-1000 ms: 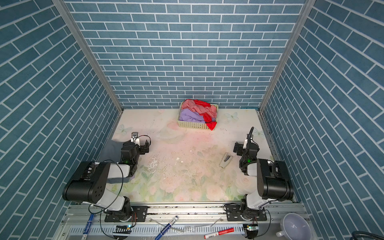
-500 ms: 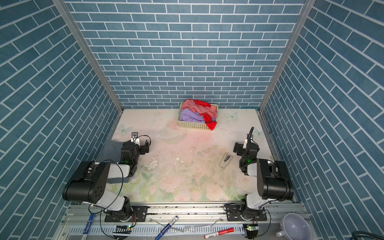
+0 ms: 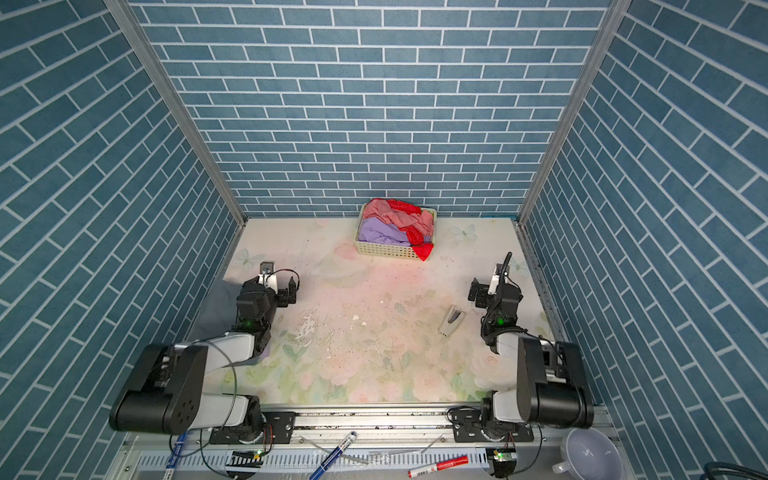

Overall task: Fold and stack the t-shirts
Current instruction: 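Reach both grippers into the basket toward the pink t-shirt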

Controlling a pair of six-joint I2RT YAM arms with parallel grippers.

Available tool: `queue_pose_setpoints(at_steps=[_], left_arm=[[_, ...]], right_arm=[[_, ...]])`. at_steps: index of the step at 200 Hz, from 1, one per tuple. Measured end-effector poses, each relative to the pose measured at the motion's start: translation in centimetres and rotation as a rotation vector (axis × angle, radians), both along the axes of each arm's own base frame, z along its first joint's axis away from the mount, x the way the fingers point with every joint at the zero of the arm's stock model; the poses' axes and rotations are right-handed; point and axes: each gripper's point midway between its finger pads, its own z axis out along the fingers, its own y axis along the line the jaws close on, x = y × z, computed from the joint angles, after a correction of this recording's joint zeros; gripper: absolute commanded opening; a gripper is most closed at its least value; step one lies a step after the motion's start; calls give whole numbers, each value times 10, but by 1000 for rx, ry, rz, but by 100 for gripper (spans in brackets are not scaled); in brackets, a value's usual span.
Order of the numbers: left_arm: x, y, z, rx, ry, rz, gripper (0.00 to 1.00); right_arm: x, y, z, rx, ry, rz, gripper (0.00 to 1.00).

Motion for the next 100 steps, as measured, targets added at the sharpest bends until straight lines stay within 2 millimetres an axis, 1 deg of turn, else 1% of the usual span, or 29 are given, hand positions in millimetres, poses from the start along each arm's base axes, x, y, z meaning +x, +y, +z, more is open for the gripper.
queue_pose_setpoints(at_steps=[15, 27, 44, 59, 70, 79, 92, 100], left_arm=[[-10, -6, 33, -27, -71, -18, 100], [-18, -10, 55, -74, -110, -29, 100], [-23, -18, 82, -177, -135, -48, 100], [-26, -30, 102, -310, -132, -83, 100], [-26, -44, 109, -410, -106, -117, 100], [-26, -60, 111, -489, -70, -156, 100], [-27, -93, 106, -590, 5, -224, 100], [-29, -119, 100, -641, 66, -276, 100]], right_arm=[[-6, 4, 24, 16, -36, 16, 99], [-8, 8, 42, 53, -51, 27, 99], [-8, 17, 67, 152, -55, 50, 99], [-6, 33, 86, 255, -40, 89, 99], [-6, 52, 94, 330, -13, 132, 99], [-8, 70, 97, 392, 18, 176, 99], [-15, 102, 95, 484, 76, 248, 99], [-20, 123, 91, 535, 118, 289, 99]])
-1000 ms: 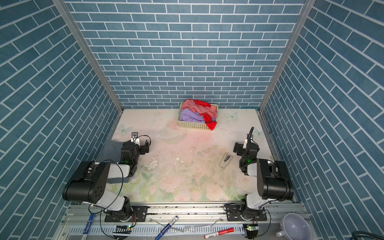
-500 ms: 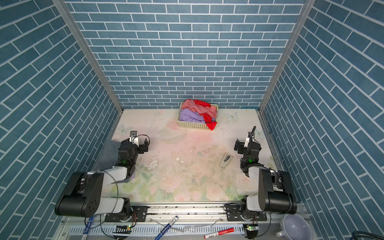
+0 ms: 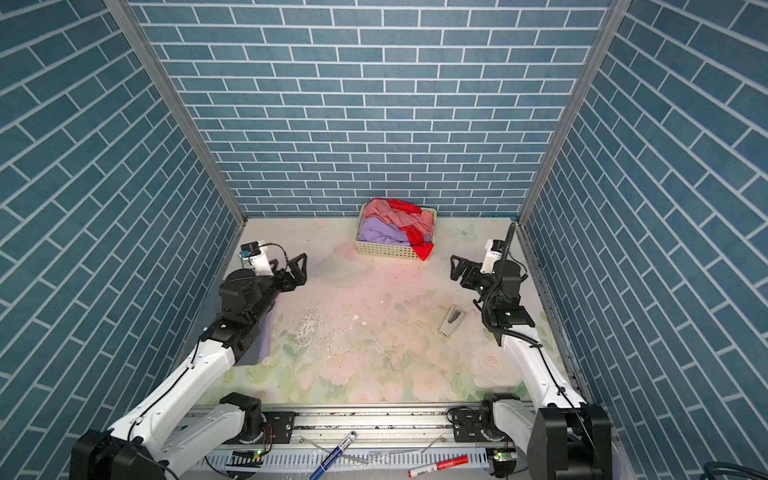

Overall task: Fold and stack the t-shirts
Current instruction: 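Reach both grippers into the basket toward the pink t-shirt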

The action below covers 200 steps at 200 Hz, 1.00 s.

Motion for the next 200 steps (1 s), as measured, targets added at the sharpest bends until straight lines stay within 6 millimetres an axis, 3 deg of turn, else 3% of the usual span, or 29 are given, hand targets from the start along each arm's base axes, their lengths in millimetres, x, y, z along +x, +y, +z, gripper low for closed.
queue_pose_setpoints(at_steps=[35, 63, 90, 113, 132, 153, 200], left_arm=[[-27, -108, -39, -112, 217, -242, 100], [-52, -150, -45, -118, 264, -332, 100], [-54, -153, -27, -193, 192, -348, 100], [-51, -146, -28, -224, 182, -337, 100], [-36, -137, -30, -227, 192, -317, 100], [-9, -133, -25, -200, 187, -298, 100], [55, -141, -1, -14, 120, -317, 100]], right_arm=[[-30, 75, -20, 138, 155, 159, 99], [-48, 105, -17, 180, 181, 216, 99], [-49, 102, -8, 213, 157, 188, 99], [-46, 99, -13, 207, 170, 159, 99], [-34, 102, -18, 172, 173, 149, 99], [-5, 107, -13, 84, 128, 126, 99], [97, 131, 24, -130, -56, 93, 94]])
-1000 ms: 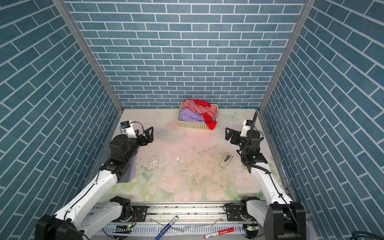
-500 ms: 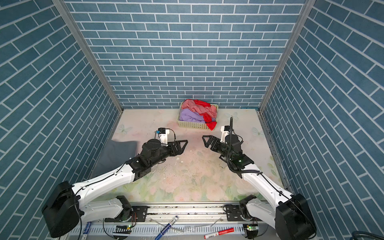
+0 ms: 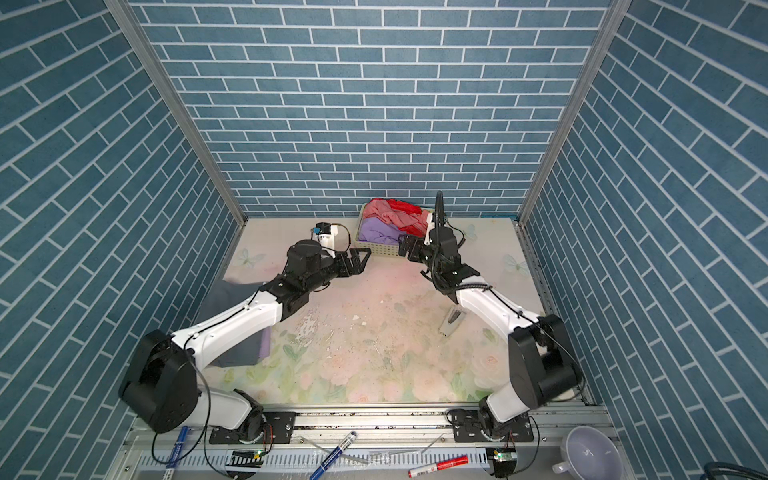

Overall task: Fold and stack the t-shirts
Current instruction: 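Reach both grippers into the basket toward the pink t-shirt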

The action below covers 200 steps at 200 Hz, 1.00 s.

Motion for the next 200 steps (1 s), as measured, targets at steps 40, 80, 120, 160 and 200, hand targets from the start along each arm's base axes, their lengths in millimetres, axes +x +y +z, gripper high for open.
queue_pose_setpoints(at_steps=[40, 80, 120, 160, 200], left_arm=[[56, -2, -15, 89, -12, -36, 100], [83, 6, -64, 111, 74, -53, 100], [83, 3, -82, 123, 108, -80, 100], [84, 4, -82, 120, 106, -82, 100], [83, 6, -86, 122, 112, -79, 100]], right_arm=[[71, 27, -8, -130, -81, 33, 93], [123, 53, -30, -199, -120, 79, 92], [152, 72, -62, -221, -108, 118, 86], [165, 84, -101, -224, -63, 149, 60], [168, 84, -117, -213, -28, 135, 1]])
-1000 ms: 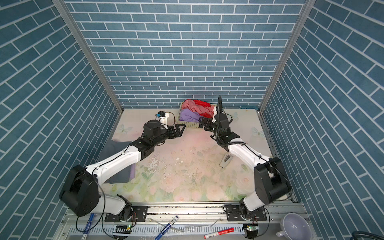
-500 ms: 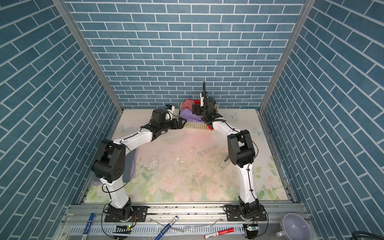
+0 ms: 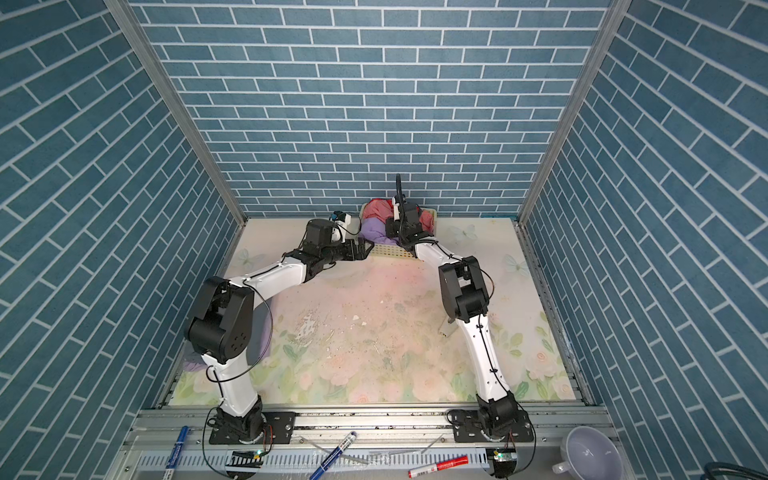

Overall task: Fold and stack the t-shirts
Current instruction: 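Grasp the pink t-shirt with both grippers and lift it out of the basket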

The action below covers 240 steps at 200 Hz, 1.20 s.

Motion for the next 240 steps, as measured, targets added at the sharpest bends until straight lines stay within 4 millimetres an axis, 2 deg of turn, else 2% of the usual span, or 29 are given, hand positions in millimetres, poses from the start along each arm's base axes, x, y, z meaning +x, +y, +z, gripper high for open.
queue_pose_setpoints(at_steps=[39, 59, 68, 88, 111, 127, 144, 158, 169, 180, 194, 205, 219, 240], left_arm=[[-6, 4, -15, 9, 30, 7, 100], [-11, 8, -16, 11, 35, 12, 100], [-15, 10, -14, 9, 32, 14, 100], [-24, 15, -1, -2, 11, 21, 100], [-36, 22, 26, -27, -44, 32, 100], [-44, 25, 45, -45, -82, 34, 100], [-53, 29, 59, -59, -114, 34, 100], [-61, 33, 67, -68, -132, 34, 100], [-66, 35, 72, -74, -143, 35, 100], [-72, 38, 75, -78, -150, 36, 100], [-81, 42, 79, -82, -160, 38, 100], [-87, 45, 82, -83, -165, 38, 100], [-96, 49, 85, -79, -168, 39, 100], [-111, 59, 81, -54, -152, 56, 100]], right_arm=[[-1, -2, 19, 4, -21, -5, 0], [-9, -4, 43, 5, -39, -1, 0], [-14, -6, 61, 9, -55, 2, 0], [-30, -10, 113, 20, -114, 22, 0], [-63, -14, 195, 69, -198, 73, 0], [-97, -15, 256, 114, -270, 128, 0], [-144, -16, 320, 174, -358, 209, 0], [-183, -16, 360, 216, -421, 280, 0], [-210, -17, 380, 246, -451, 328, 0], [-231, -17, 389, 270, -460, 374, 0], [-246, -17, 389, 286, -444, 399, 0], [-247, -19, 377, 284, -410, 390, 15], [-239, -22, 342, 270, -320, 343, 39], [-216, -32, 270, 178, -154, 213, 57]])
